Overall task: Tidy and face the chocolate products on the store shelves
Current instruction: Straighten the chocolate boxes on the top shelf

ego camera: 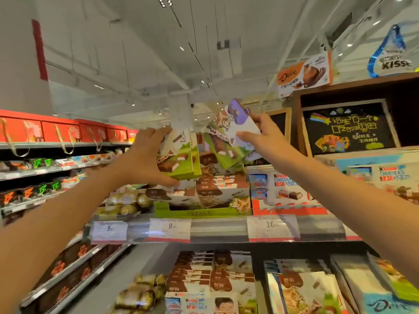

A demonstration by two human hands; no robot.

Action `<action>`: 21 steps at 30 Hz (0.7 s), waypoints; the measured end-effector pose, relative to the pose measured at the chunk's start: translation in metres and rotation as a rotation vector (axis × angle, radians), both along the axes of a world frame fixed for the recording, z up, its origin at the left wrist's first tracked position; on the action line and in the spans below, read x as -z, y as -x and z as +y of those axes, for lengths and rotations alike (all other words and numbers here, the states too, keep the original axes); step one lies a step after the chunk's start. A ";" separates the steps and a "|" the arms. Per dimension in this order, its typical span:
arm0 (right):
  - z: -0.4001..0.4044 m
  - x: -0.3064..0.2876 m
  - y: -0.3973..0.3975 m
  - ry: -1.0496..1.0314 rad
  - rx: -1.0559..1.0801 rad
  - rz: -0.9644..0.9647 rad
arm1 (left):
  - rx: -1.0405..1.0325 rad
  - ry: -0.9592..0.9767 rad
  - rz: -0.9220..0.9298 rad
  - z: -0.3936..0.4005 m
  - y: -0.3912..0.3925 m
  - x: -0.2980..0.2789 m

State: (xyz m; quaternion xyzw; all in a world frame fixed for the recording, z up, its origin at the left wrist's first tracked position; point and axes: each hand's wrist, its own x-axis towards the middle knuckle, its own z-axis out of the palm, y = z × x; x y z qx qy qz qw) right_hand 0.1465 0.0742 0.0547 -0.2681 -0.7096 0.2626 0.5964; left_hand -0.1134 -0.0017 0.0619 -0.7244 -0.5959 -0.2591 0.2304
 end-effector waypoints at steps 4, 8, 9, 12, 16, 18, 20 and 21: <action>0.009 0.005 0.022 0.042 0.062 -0.003 | 0.043 -0.022 -0.016 0.018 0.015 0.011; 0.011 0.013 0.033 0.116 0.030 -0.021 | 0.076 -0.102 -0.074 0.027 0.020 0.019; 0.012 0.015 0.036 0.109 0.030 -0.046 | 0.091 -0.128 -0.084 0.027 0.020 0.021; 0.011 0.015 0.040 0.101 0.025 -0.108 | 0.123 -0.217 -0.081 0.028 0.019 0.030; 0.005 -0.002 0.035 0.063 0.047 -0.259 | 0.131 -0.262 -0.126 0.028 0.016 0.038; 0.001 -0.012 0.031 0.013 0.051 -0.371 | 0.136 -0.291 -0.145 0.028 0.016 0.040; -0.001 -0.019 0.027 -0.013 0.054 -0.466 | 0.140 -0.314 -0.161 0.029 0.015 0.041; -0.001 -0.022 0.026 -0.013 0.050 -0.500 | 0.141 -0.319 -0.165 0.030 0.015 0.041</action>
